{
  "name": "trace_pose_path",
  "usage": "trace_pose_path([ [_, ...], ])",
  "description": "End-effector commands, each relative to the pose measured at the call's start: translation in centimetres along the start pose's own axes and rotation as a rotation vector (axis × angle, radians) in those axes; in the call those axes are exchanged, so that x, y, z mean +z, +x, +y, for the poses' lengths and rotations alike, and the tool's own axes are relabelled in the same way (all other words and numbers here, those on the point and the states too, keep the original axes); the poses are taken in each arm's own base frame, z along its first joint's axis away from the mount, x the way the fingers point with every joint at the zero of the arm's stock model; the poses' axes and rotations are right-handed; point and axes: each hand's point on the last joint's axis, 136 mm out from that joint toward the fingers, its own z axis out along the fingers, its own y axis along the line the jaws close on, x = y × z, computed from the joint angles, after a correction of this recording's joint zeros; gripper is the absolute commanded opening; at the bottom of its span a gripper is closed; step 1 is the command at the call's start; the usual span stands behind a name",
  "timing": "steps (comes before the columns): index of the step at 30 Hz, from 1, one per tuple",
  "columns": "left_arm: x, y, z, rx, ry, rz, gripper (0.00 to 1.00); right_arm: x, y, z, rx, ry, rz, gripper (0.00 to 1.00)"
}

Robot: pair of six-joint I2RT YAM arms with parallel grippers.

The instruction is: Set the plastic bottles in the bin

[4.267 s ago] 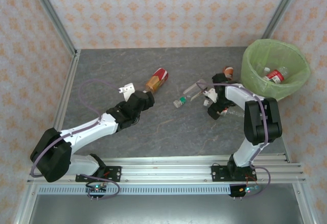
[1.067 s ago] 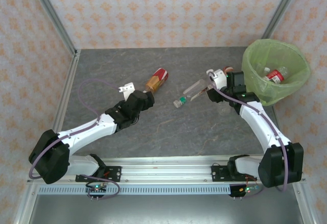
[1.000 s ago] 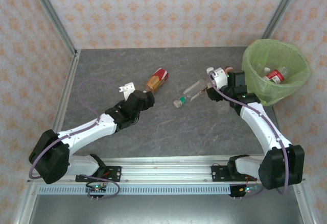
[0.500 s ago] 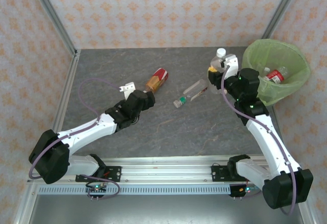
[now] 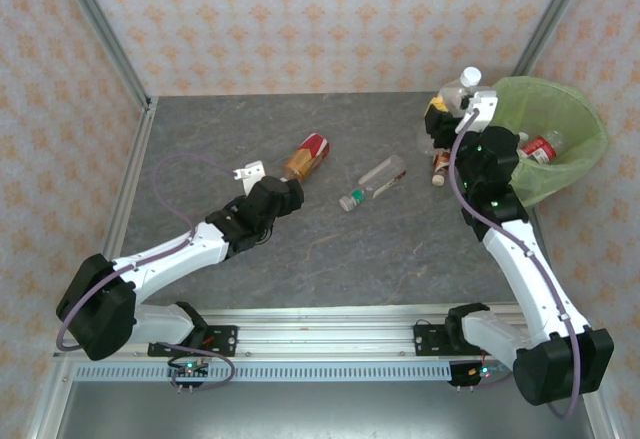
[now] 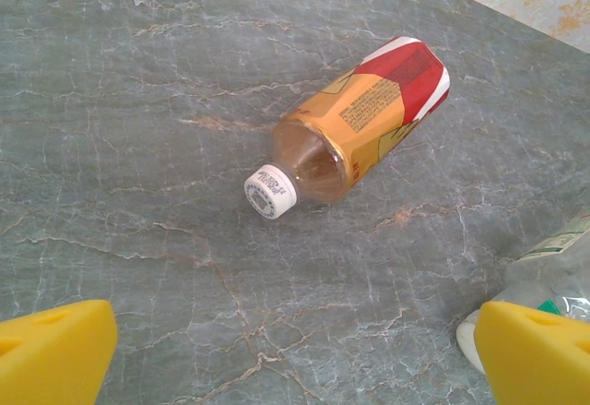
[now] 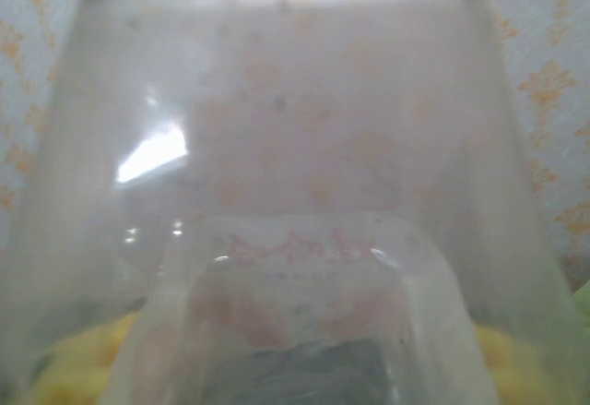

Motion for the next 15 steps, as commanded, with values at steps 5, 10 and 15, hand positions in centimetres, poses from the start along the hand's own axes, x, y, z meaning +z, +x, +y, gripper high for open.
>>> trace_pose_path([
  [5,0.1,-0.8,-0.7,-0.021,0.008,-0.012,1.0,-0.3,-7.3,-1.2,0.099,0.073,-0.207,0.5],
  [10,0.2,-0.7,-0.7,-0.025,0.011,-0.007,1.0,-1.1,-10.4,-3.7,0.167,0.175,-0.316,0.5],
  [15,0.1,-0.5,-0.6,-0.017,0.007,-0.002,1.0,-2.0,-13.0,-7.3,0.154,0.294,-0.385,0.51],
])
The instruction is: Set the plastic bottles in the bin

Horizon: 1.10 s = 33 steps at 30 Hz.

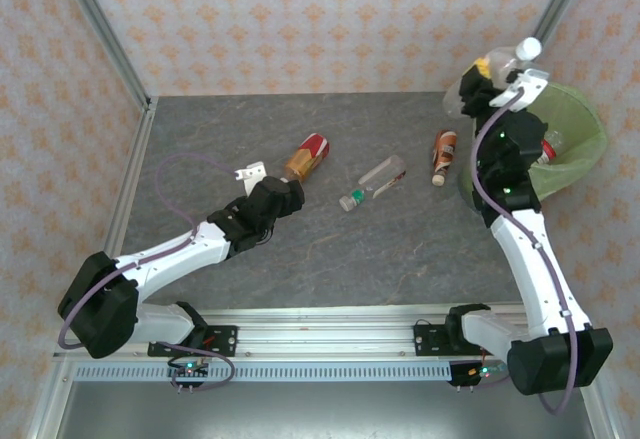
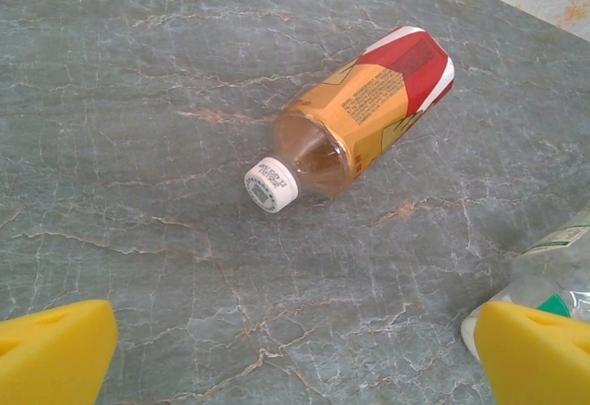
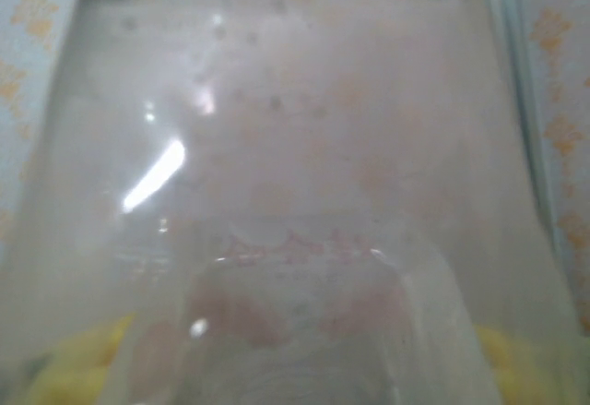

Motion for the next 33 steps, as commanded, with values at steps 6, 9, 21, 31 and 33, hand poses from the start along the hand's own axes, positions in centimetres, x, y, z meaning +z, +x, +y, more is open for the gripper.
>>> trace_pose_path([
  [6,-0.2,-0.7,-0.3,-0.024,0.002,-0.015,1.0,0.8,-5.6,-5.7,0.079,0.193,-0.175,0.51],
  [9,-0.1,-0.7,-0.4,-0.024,0.005,-0.013,1.0,1.2,-5.7,-7.3,0.116,0.253,-0.211,0.51],
  [21,-0.1,-0.5,-0.1,-0.018,-0.005,-0.01,1.0,4.7,-4.0,-11.0,0.102,0.434,-0.272,0.51],
  [31,-0.4,-0.7,0.5,-0.01,-0.023,-0.021,1.0,3.7,0.2,-17.1,0.098,0.64,-0.216,0.51],
  [33,-0.4,-0.7,0.5,-0.006,-0.023,-0.019,1.0,3.8,0.8,-17.6,0.084,0.644,-0.188,0.52],
])
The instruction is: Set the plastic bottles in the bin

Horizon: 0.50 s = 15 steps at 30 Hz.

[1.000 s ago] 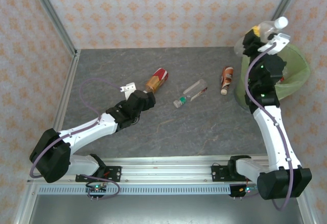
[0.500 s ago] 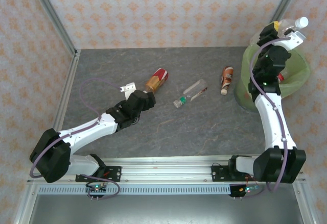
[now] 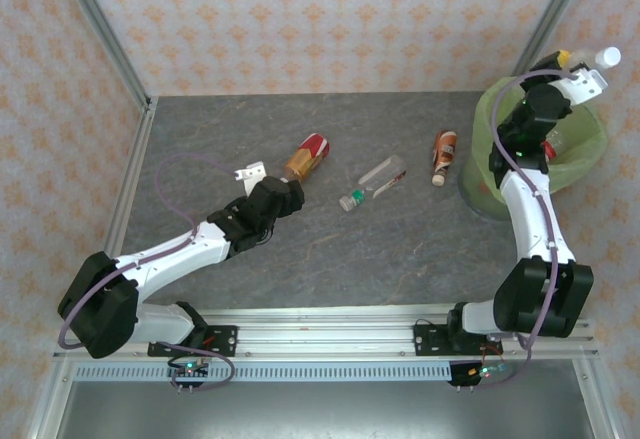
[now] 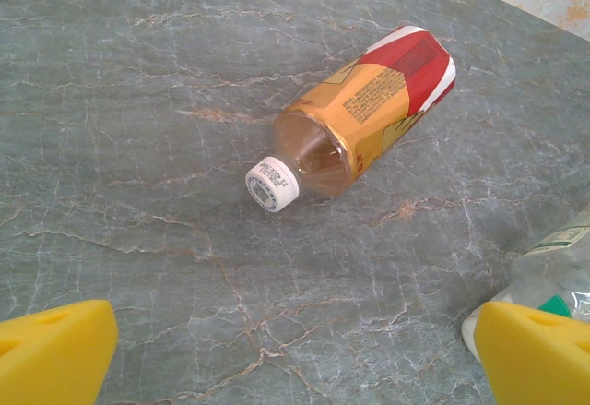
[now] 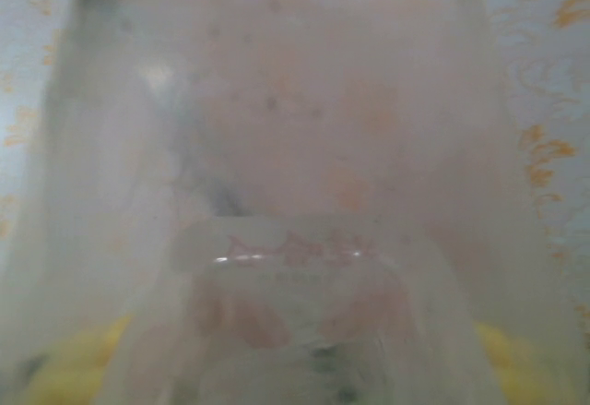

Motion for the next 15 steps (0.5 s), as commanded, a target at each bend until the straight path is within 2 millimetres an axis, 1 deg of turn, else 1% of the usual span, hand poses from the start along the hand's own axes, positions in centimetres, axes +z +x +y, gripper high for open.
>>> trace_pose_path([
  [1,-0.3,-0.7,0.4,-0.002,-0.022,-0.019,1.0,0.3,0.9,-1.3,0.002,0.04,0.023,0.53],
  [6,0.0,-0.5,0.2,-0.005,-0.016,-0.014,1.0,0.2,2.3,-1.6,-0.007,0.035,0.068,0.54],
  [11,0.2,-0.3,0.0,-0.008,-0.01,-0.006,1.0,0.4,4.6,-2.0,-0.021,0.033,0.122,0.55],
  [15,0.1,-0.2,0.4,-0.01,-0.019,-0.011,1.0,0.6,5.9,-2.4,-0.005,0.044,0.142,0.56],
])
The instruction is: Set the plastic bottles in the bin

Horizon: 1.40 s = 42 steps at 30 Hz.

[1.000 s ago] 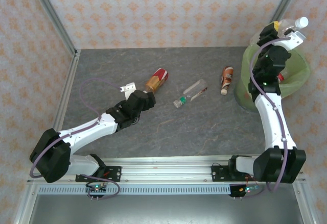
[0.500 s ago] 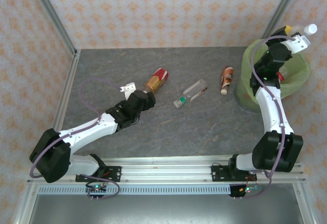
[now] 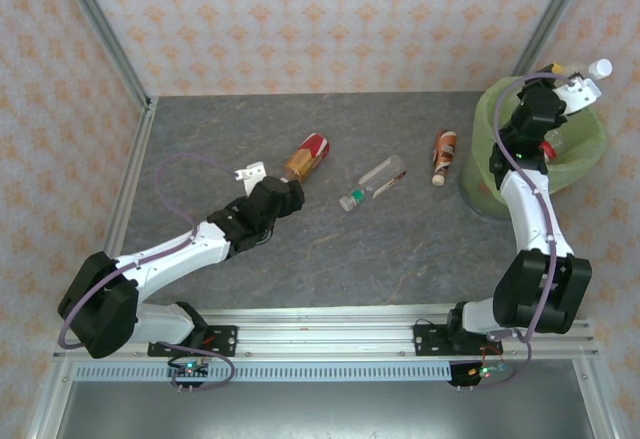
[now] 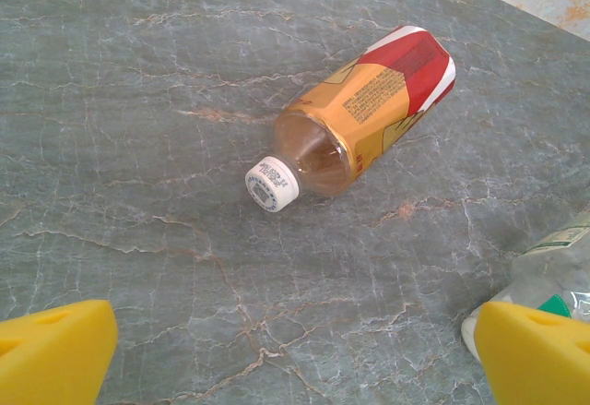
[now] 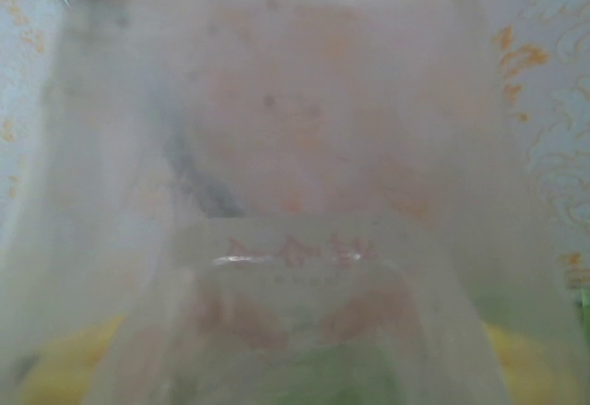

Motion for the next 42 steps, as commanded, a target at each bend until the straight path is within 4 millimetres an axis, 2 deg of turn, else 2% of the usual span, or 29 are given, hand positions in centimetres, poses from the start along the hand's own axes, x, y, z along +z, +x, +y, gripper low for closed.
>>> trace_pose_path([
  [1,0.1,-0.1,0.6,-0.008,-0.022,-0.012,1.0,0.4,1.8,-0.3,0.025,0.002,0.041,0.56],
  [5,0.1,-0.2,0.8,0.001,-0.031,-0.016,1.0,0.5,2.7,-1.1,0.057,0.038,0.053,0.58],
  [8,0.0,-0.1,0.9,0.005,-0.033,-0.018,1.0,1.0,3.7,-1.4,0.02,0.056,0.072,0.6],
  [13,0.0,-0.1,0.9,0.005,-0.032,-0.02,1.0,1.9,5.3,-1.5,-0.031,0.095,0.153,0.79],
  [19,-0.1,-0.2,0.8,0.002,-0.027,-0.022,1.0,1.0,3.9,-2.3,0.0,0.141,0.141,0.94],
  [20,-0.1,-0.3,0.8,0.003,-0.025,-0.025,1.0,0.9,3.9,-2.4,0.0,0.147,0.146,1.0],
  [29,-0.2,-2.0,0.5,0.07,-0.053,-0.014,1.0,-1.1,1.7,-3.1,-0.042,0.154,0.139,0.99],
  [34,0.8,-2.9,0.5,0.116,-0.073,0.042,1.0,-2.4,0.9,-2.9,-0.053,0.111,0.156,0.99],
  [40,2.7,-2.6,-0.5,0.228,-0.065,0.134,1.0,-4.7,-0.1,-0.9,-0.037,-0.056,0.191,0.99],
  [41,3.0,-2.6,-0.6,0.246,-0.065,0.147,1.0,-5.0,0.4,-0.3,-0.04,-0.096,0.21,0.99],
  [42,3.4,-2.4,-0.7,0.259,-0.061,0.165,1.0,-5.8,-0.3,0.3,-0.031,-0.142,0.21,0.99],
])
